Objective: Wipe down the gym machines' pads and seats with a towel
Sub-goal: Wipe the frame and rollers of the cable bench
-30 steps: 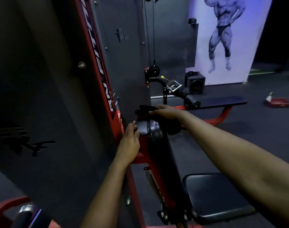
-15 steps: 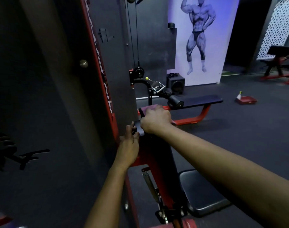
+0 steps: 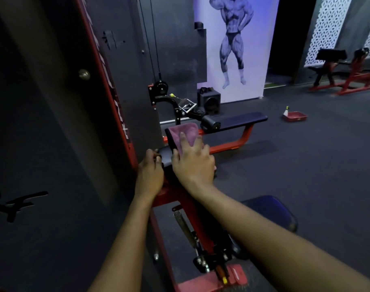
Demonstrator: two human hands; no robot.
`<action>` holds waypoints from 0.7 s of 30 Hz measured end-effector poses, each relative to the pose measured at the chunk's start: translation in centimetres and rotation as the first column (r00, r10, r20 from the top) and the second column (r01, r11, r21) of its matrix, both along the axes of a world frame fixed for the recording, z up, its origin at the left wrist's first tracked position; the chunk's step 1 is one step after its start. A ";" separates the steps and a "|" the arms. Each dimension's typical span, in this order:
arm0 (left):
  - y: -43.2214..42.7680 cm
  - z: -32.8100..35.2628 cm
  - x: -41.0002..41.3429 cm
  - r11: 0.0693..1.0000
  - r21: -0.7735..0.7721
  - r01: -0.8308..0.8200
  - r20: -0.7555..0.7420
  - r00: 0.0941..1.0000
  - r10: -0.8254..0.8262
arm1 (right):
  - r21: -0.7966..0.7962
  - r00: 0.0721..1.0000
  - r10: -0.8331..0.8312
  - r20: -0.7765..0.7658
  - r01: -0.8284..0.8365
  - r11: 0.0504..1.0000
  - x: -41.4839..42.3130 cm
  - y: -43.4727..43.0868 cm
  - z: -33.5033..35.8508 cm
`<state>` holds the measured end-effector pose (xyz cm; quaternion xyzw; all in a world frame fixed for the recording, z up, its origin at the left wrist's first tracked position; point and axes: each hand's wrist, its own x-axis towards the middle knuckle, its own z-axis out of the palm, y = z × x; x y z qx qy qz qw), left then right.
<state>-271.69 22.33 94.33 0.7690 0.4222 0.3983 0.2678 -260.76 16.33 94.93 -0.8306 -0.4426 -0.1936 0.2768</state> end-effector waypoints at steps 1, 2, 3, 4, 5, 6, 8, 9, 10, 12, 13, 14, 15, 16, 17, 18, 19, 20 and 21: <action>0.3 0.4 0.2 0.999 0.027 -0.020 0.000 1.000 0.020 | 0.059 1.000 0.003 -0.003 -0.003 0.998 -0.1 -0.7 -1.1; 0.6 0.9 0.5 0.998 0.051 -0.027 -0.001 1.000 0.028 | 0.113 1.000 0.010 -0.009 -0.009 0.994 -0.1 -1.3 -2.3; 1.0 1.4 0.9 0.998 0.064 -0.016 -0.010 1.000 0.017 | 0.163 1.000 0.023 -0.020 -0.020 0.986 -0.1 -1.8 -3.5; 1.5 1.8 1.3 0.998 0.059 0.011 -0.025 1.000 -0.010 | 0.214 0.998 0.048 -0.039 -0.039 0.976 -0.1 -2.3 -4.6; 2.0 2.2 1.8 0.998 0.037 0.047 -0.051 0.998 -0.045 | 0.265 0.994 0.087 -0.064 -0.067 0.962 -0.2 -2.8 -5.8; 2.5 2.5 2.3 0.996 0.006 0.091 -0.094 0.992 -0.090 | 0.313 0.987 0.131 -0.088 -0.098 0.945 -0.2 -3.3 -7.1; 3.3 2.7 2.9 0.988 -0.042 0.146 -0.240 0.959 -0.152 | 0.394 0.964 0.228 -0.136 -0.158 0.906 -0.2 -4.4 -9.7; 3.6 2.7 3.1 0.987 -0.038 0.156 -0.305 0.939 -0.160 | 0.424 0.949 0.267 -0.168 -0.175 0.889 -0.1 -5.0 -10.9; 3.8 2.5 3.2 0.987 -0.029 0.161 -0.335 0.928 -0.161 | 0.445 0.931 0.300 -0.207 -0.184 0.876 0.0 -5.5 -12.0; 3.6 2.3 3.1 0.986 -0.039 0.163 -0.333 0.928 -0.167 | 0.510 0.890 0.347 -0.296 -0.160 0.845 0.0 -6.2 -13.0; 3.6 2.4 3.0 0.986 -0.046 0.162 -0.325 0.931 -0.169 | 0.534 0.879 0.348 -0.326 -0.132 0.835 -0.2 -6.2 -12.6; 3.5 2.3 3.0 0.986 -0.051 0.158 -0.318 0.933 -0.166 | 0.551 0.873 0.348 -0.340 -0.115 0.826 -0.3 -6.0 -11.8; 3.5 2.5 3.0 0.987 -0.056 0.151 -0.315 0.935 -0.161 | 0.565 0.876 0.350 -0.331 -0.114 0.818 -0.3 -5.6 -10.5; 3.5 2.6 3.1 0.987 -0.065 0.145 -0.325 0.933 -0.158 | 0.572 0.886 0.352 -0.303 -0.126 0.811 -0.3 -5.3 -9.1; 3.5 2.8 3.1 0.988 -0.076 0.131 -0.334 0.931 -0.149 | 0.568 0.902 0.340 -0.264 -0.139 0.811 -0.4 -5.0 -7.7; 3.7 3.0 3.1 0.989 -0.081 0.120 -0.348 0.927 -0.141 | 0.553 0.923 0.312 -0.226 -0.142 0.821 -0.5 -4.5 -6.4; 3.7 3.1 3.1 0.990 -0.085 0.113 -0.372 0.918 -0.136 | 0.528 0.937 0.279 -0.209 -0.132 0.839 -0.5 -4.1 -5.6; 3.8 3.3 3.0 0.991 -0.075 0.110 -0.399 0.908 -0.131 | 0.506 0.944 0.253 -0.211 -0.116 0.855 -0.6 -3.8 -5.2; 3.7 3.5 3.2 0.993 -0.055 0.107 -0.434 0.893 -0.120 | 0.491 0.945 0.230 -0.231 -0.091 0.866 -0.8 -3.7 -5.4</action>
